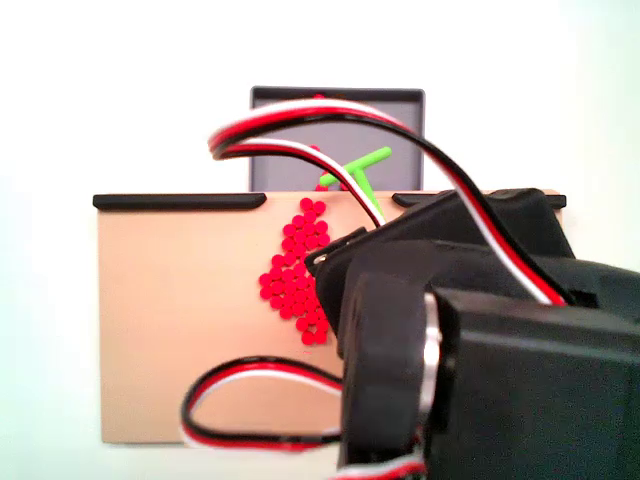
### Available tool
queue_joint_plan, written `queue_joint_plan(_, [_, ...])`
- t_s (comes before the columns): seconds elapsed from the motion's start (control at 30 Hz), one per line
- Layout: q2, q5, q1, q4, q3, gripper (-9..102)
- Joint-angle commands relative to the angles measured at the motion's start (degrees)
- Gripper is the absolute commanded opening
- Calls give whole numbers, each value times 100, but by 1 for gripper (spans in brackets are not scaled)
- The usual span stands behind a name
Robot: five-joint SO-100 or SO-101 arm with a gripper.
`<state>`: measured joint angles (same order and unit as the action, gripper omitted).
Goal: Push granules from right to the grey container
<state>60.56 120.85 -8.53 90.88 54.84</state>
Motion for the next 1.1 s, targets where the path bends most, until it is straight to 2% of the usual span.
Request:
queue_joint_plan(0.0, [650,-114,62,176,-35,0])
queue_joint_plan(0.2, [1758,-747,9,369,914,0])
queue_joint_plan(0.47, [3542,-2268,123,369,2918,0])
queue_joint_plan(0.63, [4087,-3067,237,308,3463,0])
queue_joint_plan(1.07, [4122,-3393,659,299,3771,0])
